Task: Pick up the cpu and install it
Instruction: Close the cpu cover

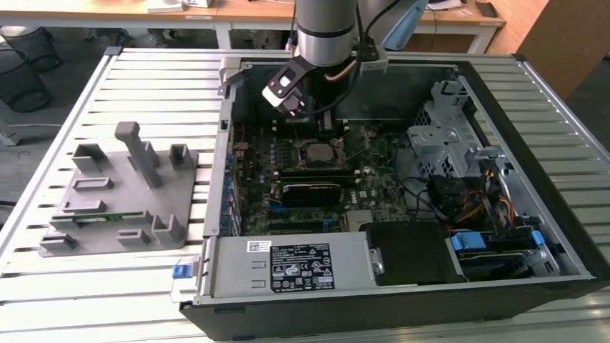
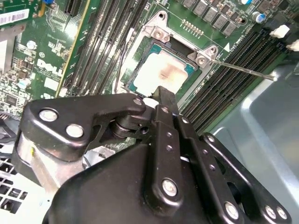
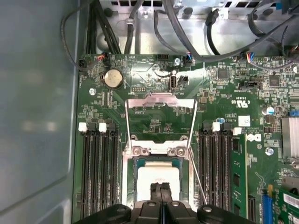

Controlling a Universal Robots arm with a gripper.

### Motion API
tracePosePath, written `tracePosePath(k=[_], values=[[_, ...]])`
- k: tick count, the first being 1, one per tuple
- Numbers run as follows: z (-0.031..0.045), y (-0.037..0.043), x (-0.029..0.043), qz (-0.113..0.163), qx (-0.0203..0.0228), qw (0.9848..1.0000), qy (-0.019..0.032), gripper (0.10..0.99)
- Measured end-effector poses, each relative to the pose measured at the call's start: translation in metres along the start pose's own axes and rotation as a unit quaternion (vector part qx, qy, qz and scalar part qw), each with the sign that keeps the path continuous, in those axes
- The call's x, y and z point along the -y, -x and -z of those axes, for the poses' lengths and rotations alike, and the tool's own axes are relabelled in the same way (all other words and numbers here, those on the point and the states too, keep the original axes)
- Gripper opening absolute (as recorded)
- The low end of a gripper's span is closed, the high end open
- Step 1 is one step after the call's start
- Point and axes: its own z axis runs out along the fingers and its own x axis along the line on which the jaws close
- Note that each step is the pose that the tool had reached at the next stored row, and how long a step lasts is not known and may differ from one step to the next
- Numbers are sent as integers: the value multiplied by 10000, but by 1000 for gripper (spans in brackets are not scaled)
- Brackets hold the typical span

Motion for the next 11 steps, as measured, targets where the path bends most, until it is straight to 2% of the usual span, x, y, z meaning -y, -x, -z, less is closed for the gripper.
tracePosePath(k=[9,11], values=[[112,-1,-14,-1,-5,10000,-1,106],[111,-2,-32,-1,-6,10000,0,106]])
